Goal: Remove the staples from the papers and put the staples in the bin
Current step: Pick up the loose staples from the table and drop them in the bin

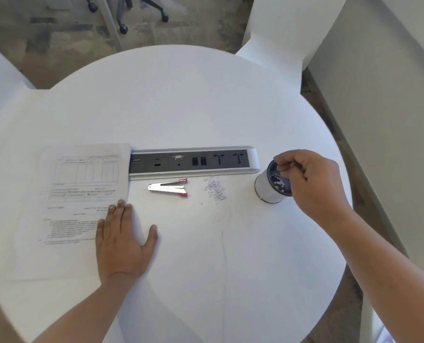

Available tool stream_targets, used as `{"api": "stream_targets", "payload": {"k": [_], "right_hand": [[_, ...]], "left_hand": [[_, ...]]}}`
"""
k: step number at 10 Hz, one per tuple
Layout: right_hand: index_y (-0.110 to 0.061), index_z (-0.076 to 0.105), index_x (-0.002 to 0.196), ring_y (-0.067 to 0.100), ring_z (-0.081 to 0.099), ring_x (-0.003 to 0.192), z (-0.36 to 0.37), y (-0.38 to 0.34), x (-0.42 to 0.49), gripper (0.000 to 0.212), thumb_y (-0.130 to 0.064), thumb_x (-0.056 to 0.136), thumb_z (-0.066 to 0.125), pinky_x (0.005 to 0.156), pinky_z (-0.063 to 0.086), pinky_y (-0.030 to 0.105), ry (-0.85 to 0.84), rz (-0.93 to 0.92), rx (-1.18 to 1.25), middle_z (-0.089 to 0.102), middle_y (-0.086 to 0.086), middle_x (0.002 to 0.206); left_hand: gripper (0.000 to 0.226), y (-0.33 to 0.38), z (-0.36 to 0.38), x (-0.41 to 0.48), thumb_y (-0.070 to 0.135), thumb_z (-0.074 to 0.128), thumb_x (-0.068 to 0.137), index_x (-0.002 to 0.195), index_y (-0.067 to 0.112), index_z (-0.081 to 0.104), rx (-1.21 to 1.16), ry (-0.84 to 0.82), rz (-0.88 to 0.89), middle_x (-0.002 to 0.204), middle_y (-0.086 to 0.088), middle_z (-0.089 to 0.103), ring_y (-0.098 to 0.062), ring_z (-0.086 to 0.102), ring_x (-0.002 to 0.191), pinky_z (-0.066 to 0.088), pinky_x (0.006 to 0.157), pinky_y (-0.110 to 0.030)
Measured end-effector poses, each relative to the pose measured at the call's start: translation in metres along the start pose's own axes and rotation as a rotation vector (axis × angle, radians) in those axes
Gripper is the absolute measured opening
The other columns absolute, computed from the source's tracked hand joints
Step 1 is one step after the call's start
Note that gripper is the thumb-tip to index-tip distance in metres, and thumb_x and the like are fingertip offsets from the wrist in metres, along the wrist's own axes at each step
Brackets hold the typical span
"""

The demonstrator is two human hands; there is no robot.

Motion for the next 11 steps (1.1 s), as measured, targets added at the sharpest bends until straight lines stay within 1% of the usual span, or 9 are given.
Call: {"api": "stream_targets", "payload": {"k": [1,2,3,5,7,8,9,10,11], "right_hand": [[-0.011,0.074,0.100,0.010,0.064,0.085,0.025,-0.007,-0.018,0.037,0.009,0.084,0.048,0.082,0.047,0.013,-0.062,-0.131,-0.035,0.070,0.000,0.091],[-0.011,0.074,0.102,0.019,0.066,0.091,0.062,0.001,-0.037,0.035,0.007,0.080,0.053,0.087,0.050,0.025,-0.225,-0.242,-0.155,0.072,0.004,0.098],[-0.011,0.070,0.111,0.024,0.064,0.104,0.096,0.011,-0.050,0.036,0.002,0.083,0.053,0.092,0.043,0.023,-0.347,-0.229,-0.228,0.070,0.004,0.111],[-0.005,0.059,0.127,0.031,0.055,0.112,0.139,0.012,-0.016,0.045,0.004,0.084,0.046,0.091,0.050,0.039,-0.353,-0.232,-0.303,0.061,0.009,0.125],[-0.006,0.060,0.107,0.029,0.050,0.099,0.162,0.012,0.009,0.028,0.004,0.084,0.047,0.075,0.052,0.042,-0.340,-0.242,-0.424,0.055,0.008,0.107],[-0.007,0.061,0.109,0.029,0.049,0.100,0.169,0.008,0.008,0.025,-0.001,0.088,0.049,0.075,0.052,0.040,-0.339,-0.306,-0.439,0.055,0.007,0.108],[-0.008,0.064,0.105,0.029,0.050,0.102,0.172,0.006,0.003,0.021,-0.022,0.094,0.053,0.083,0.049,0.038,-0.360,-0.423,-0.425,0.059,0.007,0.106],[-0.008,0.067,0.095,0.029,0.054,0.091,0.171,0.010,-0.006,0.021,-0.028,0.091,0.060,0.079,0.050,0.038,-0.410,-0.589,-0.416,0.062,0.007,0.095],[-0.009,0.065,0.082,0.028,0.054,0.077,0.165,0.017,-0.012,0.013,-0.017,0.089,0.058,0.067,0.050,0.041,-0.456,-0.640,-0.485,0.061,0.006,0.082]], "left_hand": [[0.085,-0.001,-0.001,-0.002,0.061,0.038,0.083,0.146,0.005,0.042,-0.002,0.011,-0.006,0.159,-0.010,0.038,-0.028,0.030,0.150,0.020,0.124,-0.048],[0.084,-0.001,-0.001,-0.003,0.061,0.039,0.083,0.146,0.006,0.042,-0.005,0.020,-0.006,0.159,-0.009,0.038,-0.027,0.030,0.150,0.019,0.124,-0.047],[0.083,-0.001,0.000,-0.003,0.061,0.039,0.084,0.147,0.007,0.041,-0.011,0.024,-0.010,0.160,-0.008,0.037,-0.026,0.028,0.151,0.018,0.125,-0.046],[0.083,-0.003,0.002,-0.003,0.061,0.039,0.084,0.148,0.008,0.040,-0.009,0.020,-0.011,0.160,-0.006,0.036,-0.023,0.025,0.152,0.016,0.126,-0.045],[0.082,-0.004,0.003,-0.002,0.061,0.041,0.084,0.148,0.009,0.040,-0.020,0.029,-0.011,0.160,-0.006,0.037,-0.023,0.027,0.152,0.016,0.125,-0.044],[0.082,-0.004,0.003,-0.002,0.061,0.041,0.084,0.148,0.009,0.040,-0.015,0.029,-0.016,0.160,-0.005,0.037,-0.023,0.027,0.152,0.016,0.125,-0.044],[0.083,-0.004,0.002,-0.002,0.062,0.040,0.084,0.148,0.009,0.041,-0.010,0.027,-0.018,0.160,-0.005,0.038,-0.023,0.028,0.152,0.016,0.125,-0.044],[0.083,-0.003,0.002,-0.002,0.062,0.039,0.084,0.148,0.009,0.041,-0.009,0.024,-0.019,0.160,-0.005,0.038,-0.023,0.028,0.152,0.017,0.125,-0.044],[0.083,-0.003,0.001,-0.002,0.062,0.039,0.084,0.148,0.009,0.041,-0.013,0.028,-0.018,0.160,-0.005,0.038,-0.023,0.028,0.152,0.016,0.125,-0.044]]}}
Point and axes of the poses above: each hand's wrist, its own x-axis towards the middle knuckle, its own z-axis out of the palm, y = z × x, the point moved 1 cm from there along x, towards the middle knuckle
